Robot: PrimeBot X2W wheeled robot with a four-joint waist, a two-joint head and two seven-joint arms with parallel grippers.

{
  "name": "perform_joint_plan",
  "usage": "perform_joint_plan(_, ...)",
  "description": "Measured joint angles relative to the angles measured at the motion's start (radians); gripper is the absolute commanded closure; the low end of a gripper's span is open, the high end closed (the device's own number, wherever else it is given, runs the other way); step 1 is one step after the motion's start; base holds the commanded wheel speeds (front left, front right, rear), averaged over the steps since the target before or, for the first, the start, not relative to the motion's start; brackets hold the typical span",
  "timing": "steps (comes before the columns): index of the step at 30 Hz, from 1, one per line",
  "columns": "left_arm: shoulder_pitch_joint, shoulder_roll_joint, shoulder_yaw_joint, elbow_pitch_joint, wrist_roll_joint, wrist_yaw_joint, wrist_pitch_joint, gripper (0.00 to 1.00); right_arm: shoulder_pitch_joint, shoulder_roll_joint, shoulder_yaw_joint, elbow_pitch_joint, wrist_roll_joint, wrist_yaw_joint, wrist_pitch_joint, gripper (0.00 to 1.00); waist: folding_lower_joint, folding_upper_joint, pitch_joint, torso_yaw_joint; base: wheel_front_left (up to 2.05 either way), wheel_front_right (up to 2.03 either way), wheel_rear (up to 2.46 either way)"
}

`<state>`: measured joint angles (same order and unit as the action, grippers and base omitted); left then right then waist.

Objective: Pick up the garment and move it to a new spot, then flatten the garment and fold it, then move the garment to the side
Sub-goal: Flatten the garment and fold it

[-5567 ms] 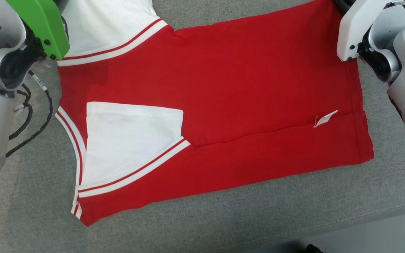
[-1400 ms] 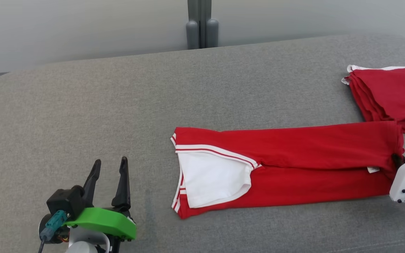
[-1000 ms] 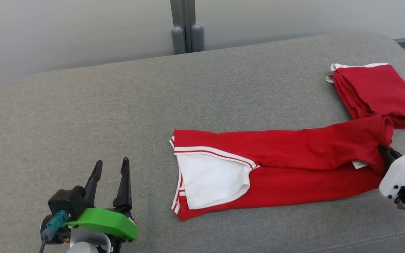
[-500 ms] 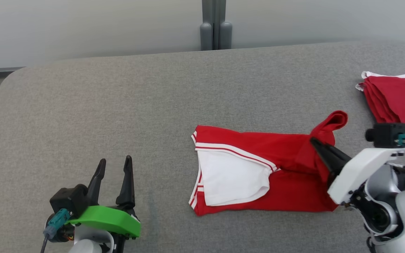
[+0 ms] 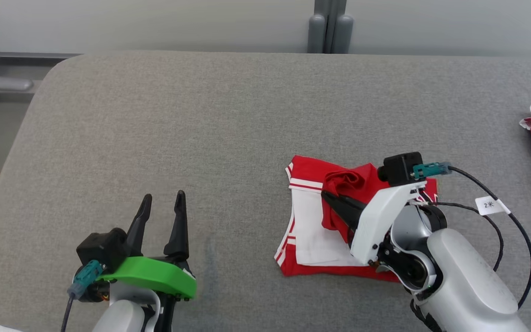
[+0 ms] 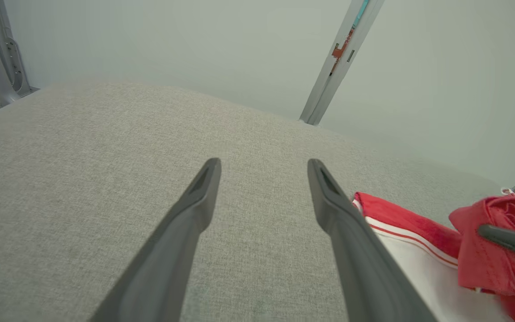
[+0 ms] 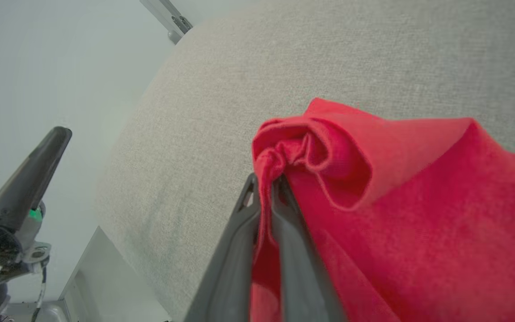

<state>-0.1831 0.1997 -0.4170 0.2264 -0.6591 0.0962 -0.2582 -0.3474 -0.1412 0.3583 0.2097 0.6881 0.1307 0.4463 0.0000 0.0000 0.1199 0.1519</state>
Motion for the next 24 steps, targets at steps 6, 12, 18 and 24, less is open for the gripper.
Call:
perform_joint_plan(6, -0.008, -0.019, 0.011, 0.011, 0.011, -0.011, -0.003, 0.0, -0.076, 0.014, 0.045, 0.114, 0.004, 0.0, -0.023, 1.0, 0.0, 0.0, 0.021, 0.024, 0.0, 0.0, 0.0)
perform_joint_plan(12, -0.015, -0.035, 0.026, 0.02, 0.028, -0.025, -0.003, 0.0, -0.132, 0.035, 0.105, 0.212, -0.004, 0.0, -0.049, 0.0, 0.0, 0.0, 0.032, 0.03, 0.0, 0.0, 0.0)
perform_joint_plan(18, -0.016, -0.051, 0.034, 0.033, 0.04, -0.038, -0.003, 0.0, -0.178, 0.054, 0.171, 0.238, 0.014, 0.0, -0.123, 0.0, 0.0, 0.0, 0.032, 0.02, 0.0, 0.0, 0.0)
perform_joint_plan(24, -0.018, -0.058, 0.038, 0.039, 0.055, -0.048, -0.004, 0.0, -0.213, 0.018, 0.211, 0.224, 0.017, 0.0, -0.205, 0.0, 0.0, 0.0, 0.028, -0.002, 0.0, 0.0, 0.0)
